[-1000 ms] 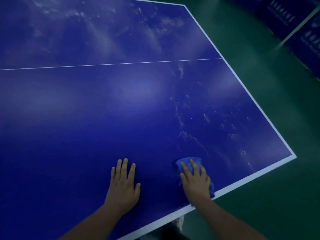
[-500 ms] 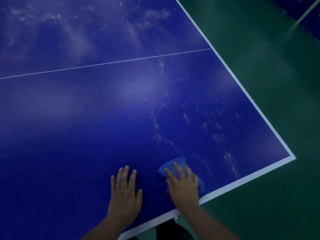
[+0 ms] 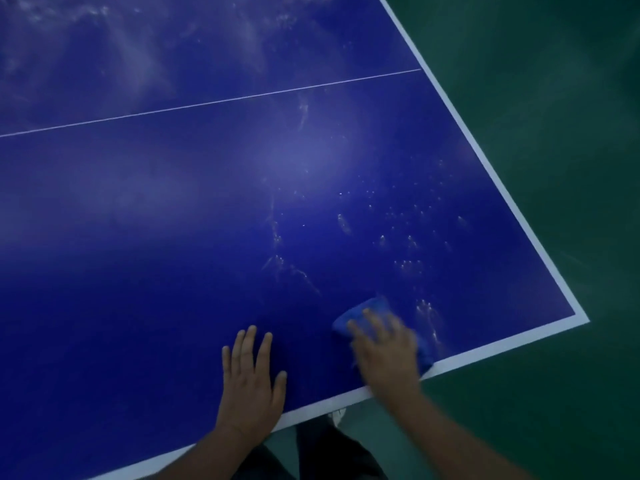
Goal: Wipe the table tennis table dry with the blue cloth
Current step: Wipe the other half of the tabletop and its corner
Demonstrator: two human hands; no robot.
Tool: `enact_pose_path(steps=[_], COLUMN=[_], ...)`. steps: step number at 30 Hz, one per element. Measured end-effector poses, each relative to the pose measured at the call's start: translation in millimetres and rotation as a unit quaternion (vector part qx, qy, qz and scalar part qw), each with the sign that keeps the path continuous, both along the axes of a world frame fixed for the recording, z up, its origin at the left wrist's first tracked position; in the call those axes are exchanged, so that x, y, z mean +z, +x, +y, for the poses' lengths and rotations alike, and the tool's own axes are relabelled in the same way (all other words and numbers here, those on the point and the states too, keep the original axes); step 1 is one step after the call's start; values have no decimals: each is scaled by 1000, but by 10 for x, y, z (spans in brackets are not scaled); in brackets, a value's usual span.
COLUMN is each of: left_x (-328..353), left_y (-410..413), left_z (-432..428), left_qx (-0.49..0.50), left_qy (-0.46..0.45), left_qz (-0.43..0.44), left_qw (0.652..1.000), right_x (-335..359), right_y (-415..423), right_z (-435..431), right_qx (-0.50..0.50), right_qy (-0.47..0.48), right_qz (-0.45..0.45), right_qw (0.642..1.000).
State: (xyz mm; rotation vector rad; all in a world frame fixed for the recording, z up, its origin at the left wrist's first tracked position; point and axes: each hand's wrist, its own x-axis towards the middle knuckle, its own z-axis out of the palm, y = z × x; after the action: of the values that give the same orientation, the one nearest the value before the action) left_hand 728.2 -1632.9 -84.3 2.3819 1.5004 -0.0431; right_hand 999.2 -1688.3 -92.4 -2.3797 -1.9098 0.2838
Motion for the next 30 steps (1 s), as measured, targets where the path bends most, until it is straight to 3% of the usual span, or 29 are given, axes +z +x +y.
enact_pose_path(steps=[2,4,6,8,11,14,16,18,19,21,23,25,27,30], left_x=[7,15,28,45,61,57,63,62,66,75,98,107,95,90], left_y=[38,63,81,96,77,22,-11,-50,-72,-134,-227,-324,-444,-633], left_z=[-46,-91,-115,-124,-117,-104,-89,-79,-74,-55,-16,37,114,248], left_qx=[-6,-1,16,36,46,46,56,66,67,70,76,84,96,98], left_qy=[-1,-7,-12,-13,-12,10,14,7,0,-8,-16,-20,-18,-6], left_qz=[0,3,2,0,-4,3,4,5,7,13,16,17,22,27], left_qw=[1000,1000,1000,999,999,999,998,998,998,997,997,996,995,995], right_x=[54,165,215,214,105,64,31,13,50,141,206,220,130,22], right_y=[714,1205,1253,883,-72,-701,-501,-29,253,716,781,457,-145,-1208], right_z=[108,147,189,200,79,-135,-109,104,250,473,514,405,240,176], right_qx=[-137,-244,-261,-179,-5,130,195,148,69,-100,-164,-114,4,161], right_qy=[-16,-37,-38,-4,30,26,31,34,22,-18,-6,20,56,49], right_qz=[-30,-2,2,-38,-4,42,36,-18,-30,-18,0,-18,-22,42], right_qw=[990,969,965,983,1000,990,980,988,997,995,986,993,998,985])
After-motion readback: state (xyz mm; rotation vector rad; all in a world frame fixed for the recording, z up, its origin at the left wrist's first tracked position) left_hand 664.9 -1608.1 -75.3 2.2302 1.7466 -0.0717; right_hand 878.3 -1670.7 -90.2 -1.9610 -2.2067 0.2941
